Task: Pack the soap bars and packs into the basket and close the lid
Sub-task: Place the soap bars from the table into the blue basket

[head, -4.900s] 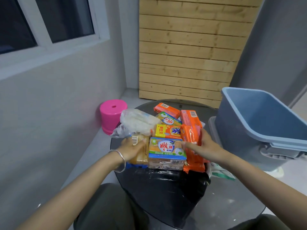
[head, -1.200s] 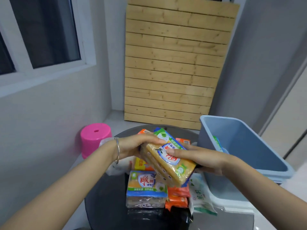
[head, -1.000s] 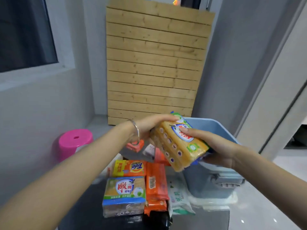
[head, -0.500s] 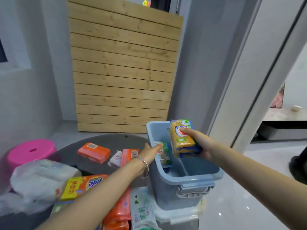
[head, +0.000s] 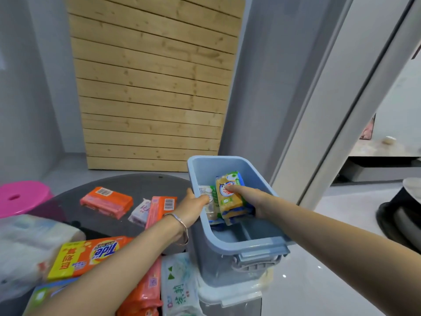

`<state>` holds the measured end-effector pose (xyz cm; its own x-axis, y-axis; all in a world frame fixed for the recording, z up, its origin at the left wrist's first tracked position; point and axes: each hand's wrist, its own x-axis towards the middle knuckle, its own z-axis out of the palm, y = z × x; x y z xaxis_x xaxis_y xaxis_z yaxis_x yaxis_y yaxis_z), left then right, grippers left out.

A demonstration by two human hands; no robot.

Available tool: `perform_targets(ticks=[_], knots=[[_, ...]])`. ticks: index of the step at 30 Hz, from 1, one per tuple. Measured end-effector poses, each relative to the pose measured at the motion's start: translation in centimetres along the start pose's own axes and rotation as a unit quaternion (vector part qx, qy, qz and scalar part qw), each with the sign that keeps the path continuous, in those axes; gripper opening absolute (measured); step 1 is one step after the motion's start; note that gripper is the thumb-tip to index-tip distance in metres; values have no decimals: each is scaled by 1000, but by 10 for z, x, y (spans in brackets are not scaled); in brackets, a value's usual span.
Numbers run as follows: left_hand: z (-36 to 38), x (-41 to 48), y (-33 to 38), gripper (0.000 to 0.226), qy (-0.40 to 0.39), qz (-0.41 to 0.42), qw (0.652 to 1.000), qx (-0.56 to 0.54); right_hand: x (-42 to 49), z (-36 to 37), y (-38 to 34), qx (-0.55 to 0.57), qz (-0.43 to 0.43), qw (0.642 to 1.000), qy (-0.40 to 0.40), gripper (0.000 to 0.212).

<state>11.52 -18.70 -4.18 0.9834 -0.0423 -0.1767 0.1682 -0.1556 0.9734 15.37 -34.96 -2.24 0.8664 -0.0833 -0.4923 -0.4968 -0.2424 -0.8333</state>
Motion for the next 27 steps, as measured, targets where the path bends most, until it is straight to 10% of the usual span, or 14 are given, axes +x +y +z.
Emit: perform_targets(ticks=[9,18,22,27], knots=[[0,-5,2,37,-10,2,1000,4,22,-9,9,-37,60,996,-61,33],[1,-6,1,35,-19,11,1000,-21,22,-4,12,-331,-53,942,11,47],[0,-8,1,41,-26,0,997,-66,9,-18,-9,-521,-221,824,-16,77],[1,-14,2,44,-30,-4,995,-91,4,-27,-14,-781,-298,549,-18,115]])
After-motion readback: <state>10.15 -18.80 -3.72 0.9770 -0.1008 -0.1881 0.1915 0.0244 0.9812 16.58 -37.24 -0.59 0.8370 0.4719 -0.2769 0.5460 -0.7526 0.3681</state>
